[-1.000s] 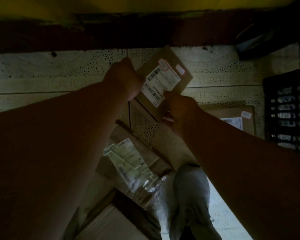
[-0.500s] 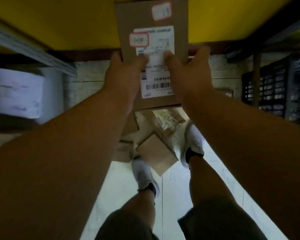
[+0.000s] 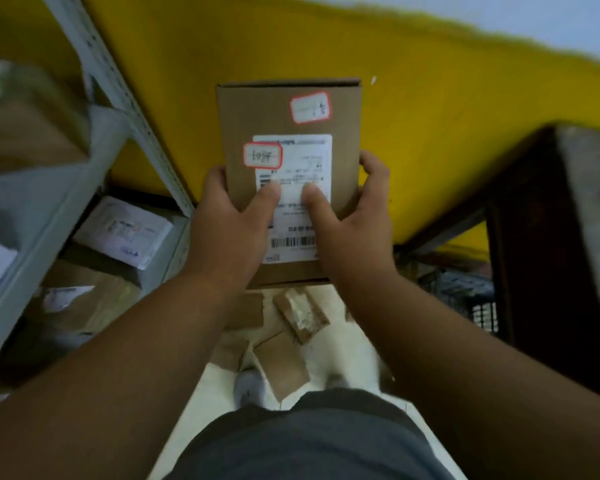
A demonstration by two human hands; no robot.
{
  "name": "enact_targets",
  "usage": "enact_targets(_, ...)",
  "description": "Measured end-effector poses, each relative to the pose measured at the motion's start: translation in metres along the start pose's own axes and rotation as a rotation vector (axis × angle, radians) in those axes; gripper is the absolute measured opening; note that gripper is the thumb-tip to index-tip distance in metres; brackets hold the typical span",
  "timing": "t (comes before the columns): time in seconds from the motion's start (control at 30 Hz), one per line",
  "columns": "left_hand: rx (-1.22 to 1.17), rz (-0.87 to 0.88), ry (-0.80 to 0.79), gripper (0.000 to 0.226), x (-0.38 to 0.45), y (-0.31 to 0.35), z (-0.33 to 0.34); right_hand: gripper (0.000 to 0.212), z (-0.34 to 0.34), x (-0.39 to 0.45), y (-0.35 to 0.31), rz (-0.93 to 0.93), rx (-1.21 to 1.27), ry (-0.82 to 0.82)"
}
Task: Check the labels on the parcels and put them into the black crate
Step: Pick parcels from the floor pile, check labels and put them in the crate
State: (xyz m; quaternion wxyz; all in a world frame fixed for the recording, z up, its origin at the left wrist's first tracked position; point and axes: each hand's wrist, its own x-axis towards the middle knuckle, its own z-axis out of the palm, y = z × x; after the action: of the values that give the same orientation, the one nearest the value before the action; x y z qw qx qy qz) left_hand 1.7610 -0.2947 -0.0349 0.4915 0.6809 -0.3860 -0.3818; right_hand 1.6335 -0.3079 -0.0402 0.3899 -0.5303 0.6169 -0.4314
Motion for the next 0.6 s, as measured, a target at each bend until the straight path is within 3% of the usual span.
enact_targets(0.27,-0.033,0.082,0.326,0.025,-0.083,0.038,-0.035,0.063,-0.025,-0.039,-0.051,-0.195,0.161,-0.298)
enact_targets(0.47,-0.002,0.108,0.654,0.061,-0.194,0.027,-0.002,0.065,-0.061,-0.089,-0.026,-0.303,0.179,-0.535)
enact_targets(0.6,0.079,0.092,0.860,0.063,-0.278,0.025,-0.012,0.064,-0.074,-0.156,-0.025,-0.344,0.193,-0.707)
